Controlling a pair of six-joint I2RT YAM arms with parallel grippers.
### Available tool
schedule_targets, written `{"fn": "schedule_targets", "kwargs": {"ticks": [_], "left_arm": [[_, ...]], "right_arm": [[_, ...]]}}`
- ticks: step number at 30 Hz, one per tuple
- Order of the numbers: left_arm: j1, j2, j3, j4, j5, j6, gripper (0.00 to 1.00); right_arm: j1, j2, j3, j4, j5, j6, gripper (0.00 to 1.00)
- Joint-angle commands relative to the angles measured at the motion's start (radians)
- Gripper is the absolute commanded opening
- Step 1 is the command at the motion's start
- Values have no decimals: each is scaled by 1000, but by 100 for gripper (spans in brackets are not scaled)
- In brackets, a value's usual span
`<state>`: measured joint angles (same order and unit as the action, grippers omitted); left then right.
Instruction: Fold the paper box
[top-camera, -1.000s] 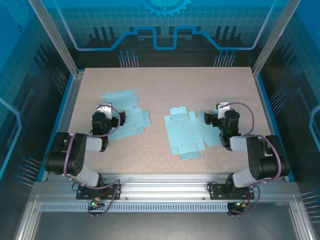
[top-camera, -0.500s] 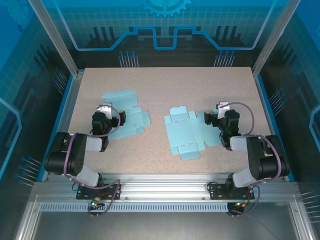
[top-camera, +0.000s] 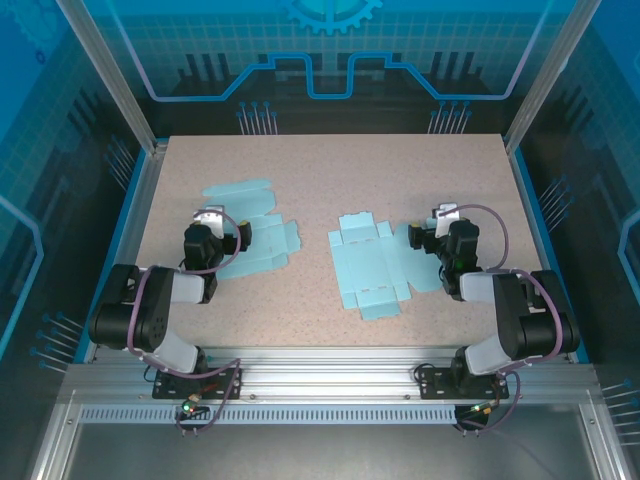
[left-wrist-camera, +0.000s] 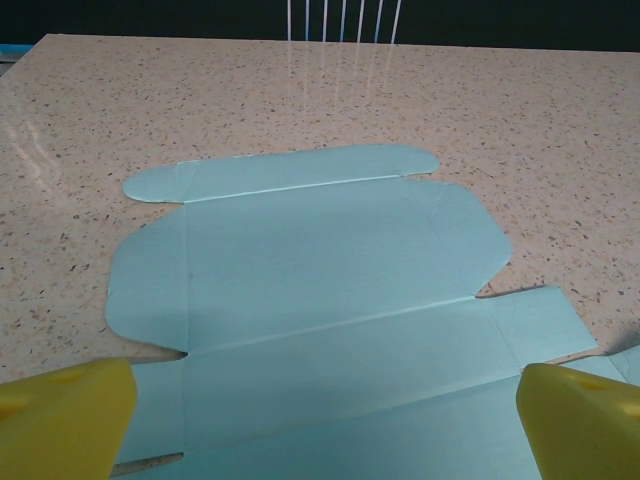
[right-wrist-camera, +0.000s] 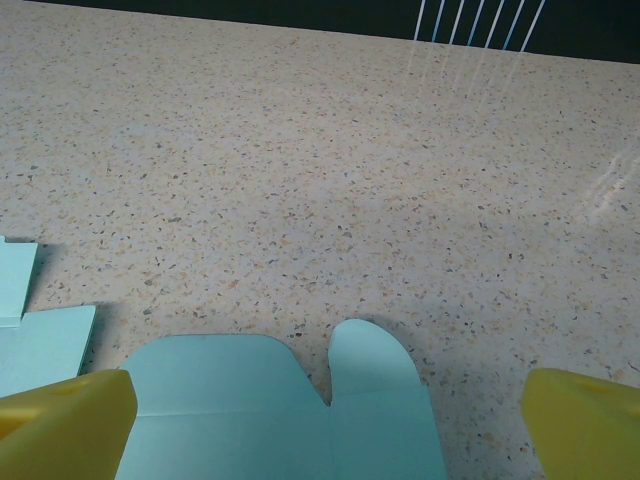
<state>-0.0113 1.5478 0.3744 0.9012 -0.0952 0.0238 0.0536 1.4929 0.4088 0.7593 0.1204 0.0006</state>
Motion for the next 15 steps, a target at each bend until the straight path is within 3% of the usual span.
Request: {"fn": "schedule_targets", "kwargs": {"ticks": [1, 7, 15], "left_arm": [[5, 0, 8, 14, 26, -16, 99], [5, -43, -43, 73, -32, -35, 99], [6, -182, -69, 1, -104, -61, 99]], "right_arm": [[8, 9, 17, 3, -8, 10, 100], [10, 9, 16, 3, -9, 9, 100], [11, -7, 37, -45, -10, 9, 100]]}}
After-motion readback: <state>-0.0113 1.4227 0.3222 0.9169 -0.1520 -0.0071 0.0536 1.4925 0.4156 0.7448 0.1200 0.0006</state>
